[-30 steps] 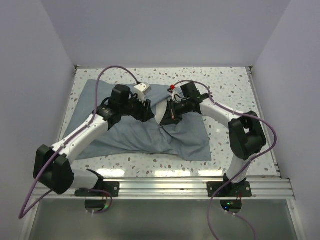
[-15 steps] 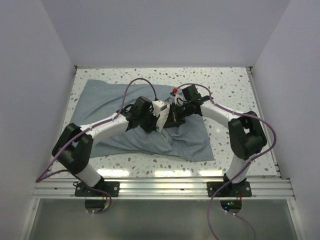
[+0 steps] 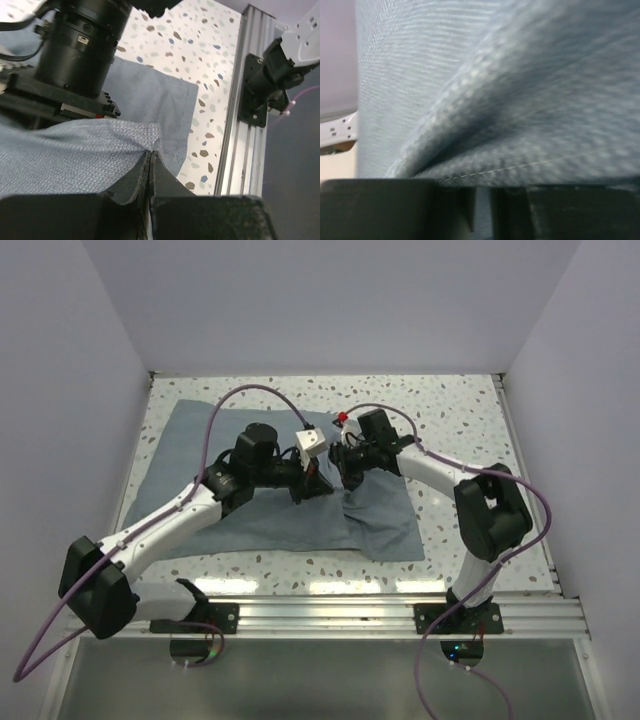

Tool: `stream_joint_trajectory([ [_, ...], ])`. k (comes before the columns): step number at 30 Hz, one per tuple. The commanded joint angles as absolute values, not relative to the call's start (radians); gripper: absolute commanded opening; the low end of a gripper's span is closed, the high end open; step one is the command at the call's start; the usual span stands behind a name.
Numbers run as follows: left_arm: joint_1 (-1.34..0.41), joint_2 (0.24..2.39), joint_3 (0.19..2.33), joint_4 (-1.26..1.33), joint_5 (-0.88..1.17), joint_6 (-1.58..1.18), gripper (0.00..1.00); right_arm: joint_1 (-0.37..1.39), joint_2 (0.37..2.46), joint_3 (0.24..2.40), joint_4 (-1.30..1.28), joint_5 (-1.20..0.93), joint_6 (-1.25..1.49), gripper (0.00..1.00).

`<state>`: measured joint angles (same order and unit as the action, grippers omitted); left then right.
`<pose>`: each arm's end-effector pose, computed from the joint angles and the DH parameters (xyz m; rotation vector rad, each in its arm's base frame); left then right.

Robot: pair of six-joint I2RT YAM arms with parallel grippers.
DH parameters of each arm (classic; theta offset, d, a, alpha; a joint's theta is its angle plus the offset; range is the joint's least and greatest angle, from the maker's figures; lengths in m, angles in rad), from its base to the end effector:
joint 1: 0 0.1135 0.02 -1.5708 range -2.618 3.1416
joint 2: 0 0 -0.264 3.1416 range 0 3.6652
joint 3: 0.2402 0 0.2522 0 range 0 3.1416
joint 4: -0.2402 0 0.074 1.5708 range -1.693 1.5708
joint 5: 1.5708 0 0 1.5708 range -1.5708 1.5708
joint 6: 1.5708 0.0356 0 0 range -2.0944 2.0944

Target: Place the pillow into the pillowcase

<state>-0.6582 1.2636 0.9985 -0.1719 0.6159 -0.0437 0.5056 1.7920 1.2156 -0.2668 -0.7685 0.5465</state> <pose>0.2134 -0.1910 0.3152 1.0110 1.8201 -1.0561 0.3224 0.2068 0.2135 -0.3400 2.5548 1.3777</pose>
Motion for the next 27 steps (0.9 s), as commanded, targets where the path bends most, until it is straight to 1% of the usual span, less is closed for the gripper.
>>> stream_joint_trajectory([
  [1,-0.678,1.339,0.951,-0.120,0.750,-0.074,0.00,0.531,1.757,1.189,-0.275,-0.908,0.494,0.28],
  [2,-0.678,1.348,0.933,-0.123,0.750,-0.049,0.00,0.509,1.740,1.199,-0.331,-0.914,0.447,0.35],
  [3,-0.678,1.357,0.922,-0.123,0.750,-0.038,0.00,0.493,1.721,1.204,-0.450,-0.911,0.398,0.42],
  [4,-0.678,1.359,0.911,-0.120,0.749,-0.031,0.00,0.445,1.680,1.206,-0.506,-0.910,0.315,0.47],
  [5,-0.680,1.361,0.890,-0.112,0.744,-0.022,0.07,0.418,1.663,1.210,-0.559,-0.911,0.275,0.55],
  [6,-0.680,1.361,0.885,-0.104,0.730,-0.020,0.08,0.388,1.649,1.215,-0.668,-0.910,0.238,0.56],
  [8,-0.681,1.379,0.879,-0.098,0.715,-0.012,0.17,0.316,1.634,1.254,-0.792,-0.884,0.093,0.58],
  [9,-0.680,1.405,0.879,-0.100,0.698,-0.009,0.22,0.301,1.638,1.282,-0.933,-0.858,0.027,0.58],
  [10,-0.687,1.420,0.880,-0.095,0.674,-0.008,0.31,0.290,1.644,1.313,-0.998,-0.824,-0.111,0.58],
  [11,-0.710,1.436,0.899,-0.094,0.642,-0.006,0.38,0.287,1.655,1.368,-1.049,-0.739,-0.156,0.58],
  [12,-0.719,1.469,0.911,-0.101,0.599,0.027,0.45,0.281,1.657,1.388,-1.108,-0.706,-0.185,0.58],
  [13,-0.727,1.485,0.925,-0.107,0.582,0.035,0.56,0.258,1.660,1.403,-1.130,-0.683,-0.228,0.58],
  [15,-0.736,1.508,0.968,-0.136,0.539,0.054,0.62,0.230,1.651,1.434,-1.158,-0.637,-0.256,0.60],
  [16,-0.736,1.509,0.982,-0.156,0.525,0.080,0.67,0.206,1.646,1.456,-1.172,-0.629,-0.274,0.63],
  [17,-0.733,1.506,1.015,-0.182,0.496,0.098,0.68,0.204,1.628,1.462,-1.184,-0.586,-0.290,0.64],
  [19,-0.709,1.459,1.045,-0.273,0.477,0.144,0.71,0.206,1.602,1.439,-1.193,-0.522,-0.319,0.75],
  [20,-0.656,1.431,1.043,-0.297,0.491,0.152,0.74,0.204,1.589,1.419,-1.192,-0.488,-0.327,0.77],
  [22,-0.586,1.344,1.035,-0.383,0.505,0.169,0.78,0.204,1.566,1.344,-1.184,-0.379,-0.345,0.79],
  [23,-0.519,1.318,1.029,-0.418,0.503,0.184,0.79,0.203,1.562,1.315,-1.174,-0.341,-0.348,0.79],
  [24,-0.496,1.275,1.031,-0.498,0.489,0.204,0.79,0.202,1.563,1.289,-1.164,-0.298,-0.356,0.80],
  [25,-0.470,1.257,1.025,-0.529,0.468,0.239,0.80,0.198,1.566,1.241,-1.161,-0.282,-0.357,0.81],
  [26,-0.433,1.241,1.016,-0.555,0.387,0.251,0.81,0.195,1.571,1.223,-1.157,-0.276,-0.360,0.81],
  [27,-0.416,1.220,1.005,-0.598,0.352,0.264,0.82,0.192,1.577,1.206,-1.143,-0.265,-0.364,0.81],
])
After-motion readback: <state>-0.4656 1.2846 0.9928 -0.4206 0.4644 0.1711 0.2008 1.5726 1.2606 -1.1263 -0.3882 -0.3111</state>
